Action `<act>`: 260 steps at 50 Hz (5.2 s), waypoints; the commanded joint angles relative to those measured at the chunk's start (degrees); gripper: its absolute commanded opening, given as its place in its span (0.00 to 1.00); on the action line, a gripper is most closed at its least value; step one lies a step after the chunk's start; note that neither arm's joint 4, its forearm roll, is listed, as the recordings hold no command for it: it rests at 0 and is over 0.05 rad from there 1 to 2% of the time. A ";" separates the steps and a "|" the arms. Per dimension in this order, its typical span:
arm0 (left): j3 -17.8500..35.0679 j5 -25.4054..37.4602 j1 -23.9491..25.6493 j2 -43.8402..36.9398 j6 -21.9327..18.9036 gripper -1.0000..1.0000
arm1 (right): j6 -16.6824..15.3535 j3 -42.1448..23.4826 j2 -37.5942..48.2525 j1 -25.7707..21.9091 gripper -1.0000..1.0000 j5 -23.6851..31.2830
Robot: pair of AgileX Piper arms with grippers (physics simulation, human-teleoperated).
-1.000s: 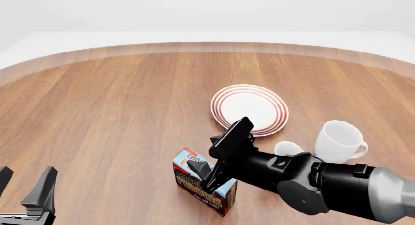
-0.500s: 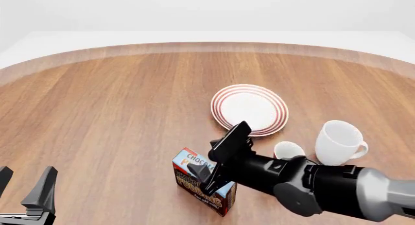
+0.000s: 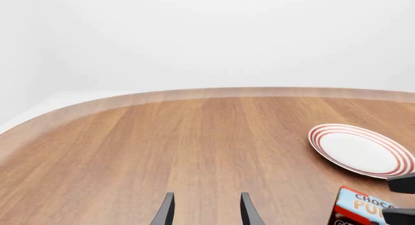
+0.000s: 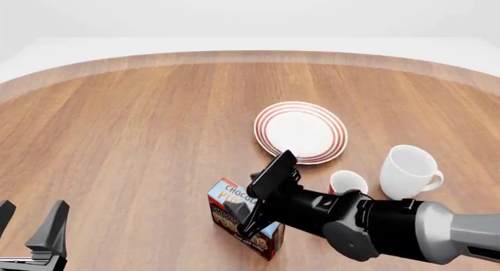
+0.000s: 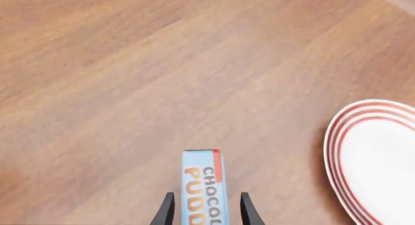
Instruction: Put the chocolate pudding to the right of the plate.
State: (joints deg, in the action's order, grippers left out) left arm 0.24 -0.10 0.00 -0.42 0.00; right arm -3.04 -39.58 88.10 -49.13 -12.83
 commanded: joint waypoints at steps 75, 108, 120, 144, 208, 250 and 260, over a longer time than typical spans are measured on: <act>0.00 0.00 0.00 0.00 0.00 1.00 | 1.79 1.44 6.34 -0.06 1.00 -4.56; 0.00 0.00 0.00 0.00 0.00 1.00 | 1.39 2.14 7.09 -0.20 0.00 -5.17; 0.00 0.00 0.00 0.00 0.00 1.00 | 2.09 1.81 6.90 -1.14 0.00 -4.74; 0.00 0.00 0.00 0.00 0.00 1.00 | -2.84 -2.18 -4.41 0.60 0.00 5.94; 0.00 0.00 0.00 0.00 0.00 1.00 | -12.46 -22.18 -15.51 6.82 0.00 26.35; 0.00 0.00 0.00 0.00 0.00 1.00 | -15.77 -39.94 -10.77 16.29 0.00 35.41; 0.00 0.00 0.00 0.00 0.00 1.00 | -15.90 -42.23 -7.52 18.29 0.00 35.05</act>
State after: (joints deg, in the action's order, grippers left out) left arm 0.24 -0.10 0.00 -0.42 0.00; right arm -19.47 -79.31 78.18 -32.94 21.96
